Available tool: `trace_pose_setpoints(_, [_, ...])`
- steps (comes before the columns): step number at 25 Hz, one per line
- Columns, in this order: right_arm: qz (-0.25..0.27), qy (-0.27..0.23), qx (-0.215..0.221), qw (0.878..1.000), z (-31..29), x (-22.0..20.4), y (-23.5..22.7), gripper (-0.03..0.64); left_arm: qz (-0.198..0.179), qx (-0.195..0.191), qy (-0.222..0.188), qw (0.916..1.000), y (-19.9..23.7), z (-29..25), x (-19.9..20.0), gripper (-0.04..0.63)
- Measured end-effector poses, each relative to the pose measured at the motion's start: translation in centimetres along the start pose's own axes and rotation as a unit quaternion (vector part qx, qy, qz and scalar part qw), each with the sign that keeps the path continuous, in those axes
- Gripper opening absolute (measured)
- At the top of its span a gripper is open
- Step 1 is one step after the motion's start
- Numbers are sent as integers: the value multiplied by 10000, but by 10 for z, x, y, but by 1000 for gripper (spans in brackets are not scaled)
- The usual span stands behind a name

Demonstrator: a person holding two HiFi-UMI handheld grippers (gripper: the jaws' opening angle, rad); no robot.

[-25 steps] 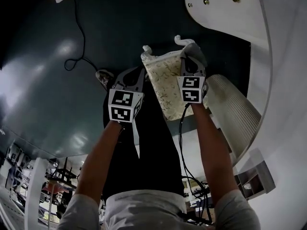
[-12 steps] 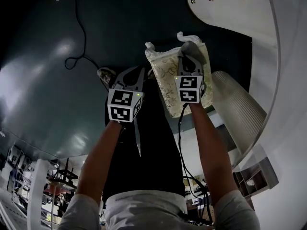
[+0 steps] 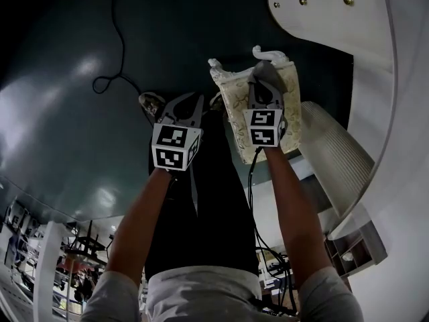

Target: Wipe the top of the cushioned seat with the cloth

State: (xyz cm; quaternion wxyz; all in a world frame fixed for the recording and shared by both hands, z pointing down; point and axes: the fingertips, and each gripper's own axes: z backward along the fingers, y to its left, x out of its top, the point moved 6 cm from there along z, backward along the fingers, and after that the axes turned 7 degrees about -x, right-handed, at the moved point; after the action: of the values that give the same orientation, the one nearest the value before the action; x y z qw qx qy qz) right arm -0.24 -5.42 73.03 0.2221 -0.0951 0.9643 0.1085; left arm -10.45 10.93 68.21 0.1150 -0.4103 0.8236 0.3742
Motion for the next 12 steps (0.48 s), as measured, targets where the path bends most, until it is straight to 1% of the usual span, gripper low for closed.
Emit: trace_pose_setpoints(12, [65,-16,124,9999,-1,5,34,14,85,36,-47,9999,19,16,-10,14])
